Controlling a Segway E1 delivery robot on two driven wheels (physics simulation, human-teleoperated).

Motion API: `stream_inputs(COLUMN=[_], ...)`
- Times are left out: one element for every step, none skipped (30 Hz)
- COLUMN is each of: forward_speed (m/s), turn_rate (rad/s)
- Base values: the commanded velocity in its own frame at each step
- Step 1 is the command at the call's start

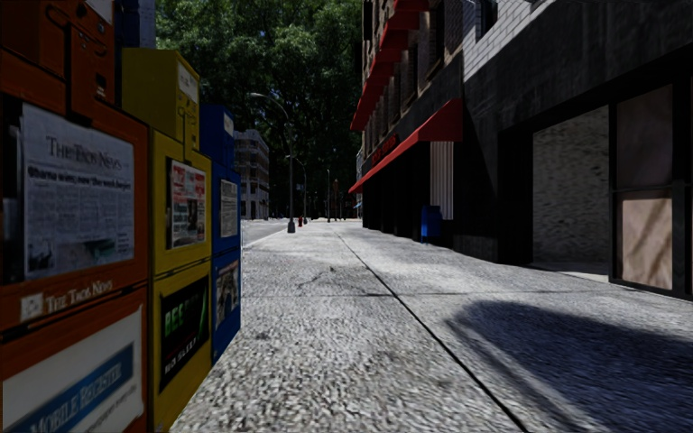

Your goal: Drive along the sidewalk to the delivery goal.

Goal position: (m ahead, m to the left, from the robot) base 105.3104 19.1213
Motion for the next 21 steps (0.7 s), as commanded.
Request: stream_inputs(forward_speed=[2.0,2.0,2.0,2.0,2.0,2.0,2.0,2.0,2.0,2.0,2.0,2.0,2.0,2.0,2.0,2.0,2.0,2.0,2.0,2.0,2.0], turn_rate=[0.0,0.0,0.0,0.0,0.0,0.0,0.0,0.0,0.0,0.0,0.0,0.0,0.0,0.0,0.0,0.0,0.0,0.0,0.0,0.0,0.0])
